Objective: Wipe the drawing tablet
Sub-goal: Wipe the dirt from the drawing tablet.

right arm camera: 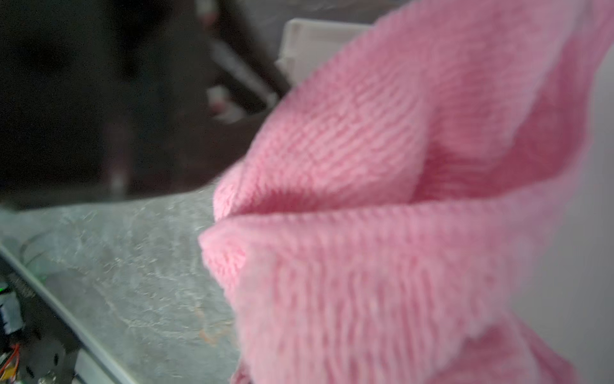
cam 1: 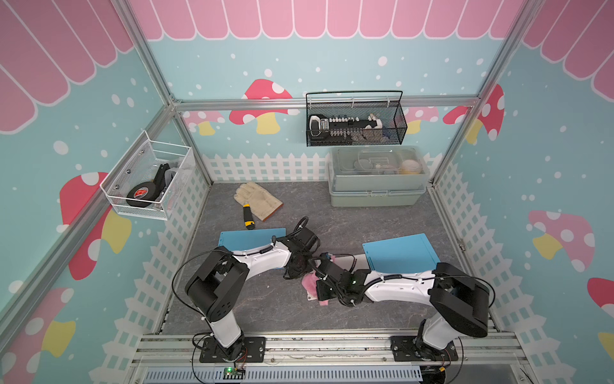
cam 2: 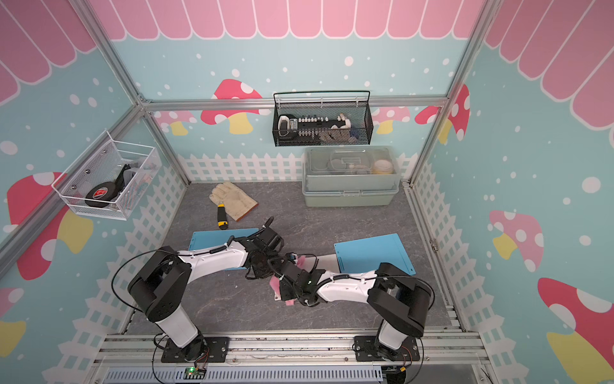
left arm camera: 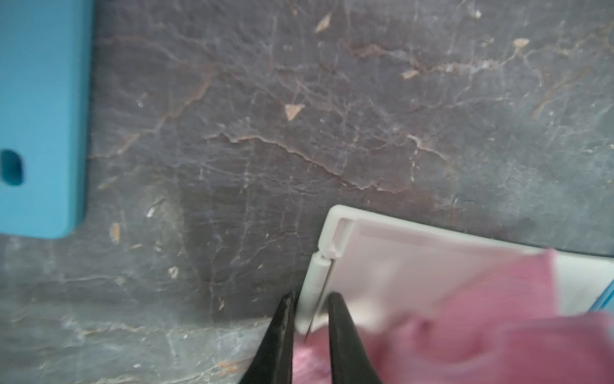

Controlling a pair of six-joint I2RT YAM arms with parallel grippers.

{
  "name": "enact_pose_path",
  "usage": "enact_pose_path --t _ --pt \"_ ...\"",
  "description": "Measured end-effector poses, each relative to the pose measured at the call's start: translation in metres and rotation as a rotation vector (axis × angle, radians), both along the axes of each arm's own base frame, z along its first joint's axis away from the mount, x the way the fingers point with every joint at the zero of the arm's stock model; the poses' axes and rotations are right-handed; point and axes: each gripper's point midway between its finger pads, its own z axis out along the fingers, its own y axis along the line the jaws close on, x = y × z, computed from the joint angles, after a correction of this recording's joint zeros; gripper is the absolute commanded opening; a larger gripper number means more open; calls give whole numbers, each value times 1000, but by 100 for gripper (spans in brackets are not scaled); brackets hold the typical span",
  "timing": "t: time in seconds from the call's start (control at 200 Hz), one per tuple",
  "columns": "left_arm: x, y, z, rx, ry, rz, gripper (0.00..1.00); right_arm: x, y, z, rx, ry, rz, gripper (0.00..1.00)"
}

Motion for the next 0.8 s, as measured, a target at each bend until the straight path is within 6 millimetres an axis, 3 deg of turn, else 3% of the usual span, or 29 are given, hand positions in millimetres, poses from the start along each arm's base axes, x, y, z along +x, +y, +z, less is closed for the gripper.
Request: enact_pose_path --t 0.075,0.14,0.2,0.31,0.37,0.44,0.635,0.73,0.8 --pt "0 -1 1 -7 0 -1 18 -1 15 10 51 -11 21 0" --pt "0 -1 1 -7 -1 -2 18 -1 12 14 64 -15 12 0" --pt "0 0 1 -8 -1 -2 18 3 -5 11 63 -7 -23 0" --pt "0 -1 1 -9 -2 -3 18 11 -55 -5 17 18 -133 0" --pt "1 -1 1 -9 -4 -3 18 11 -66 -10 -2 27 -154 0" --pt "0 -1 1 -9 -3 -3 18 6 -56 -9 0 24 -125 0" --pt "1 0 1 -34 -1 0 17 -14 11 8 106 14 17 0" --pt "1 0 1 -51 7 -2 17 -13 9 5 124 20 9 0" --pt "1 0 1 -59 11 -6 17 -9 -11 -6 114 38 -35 0"
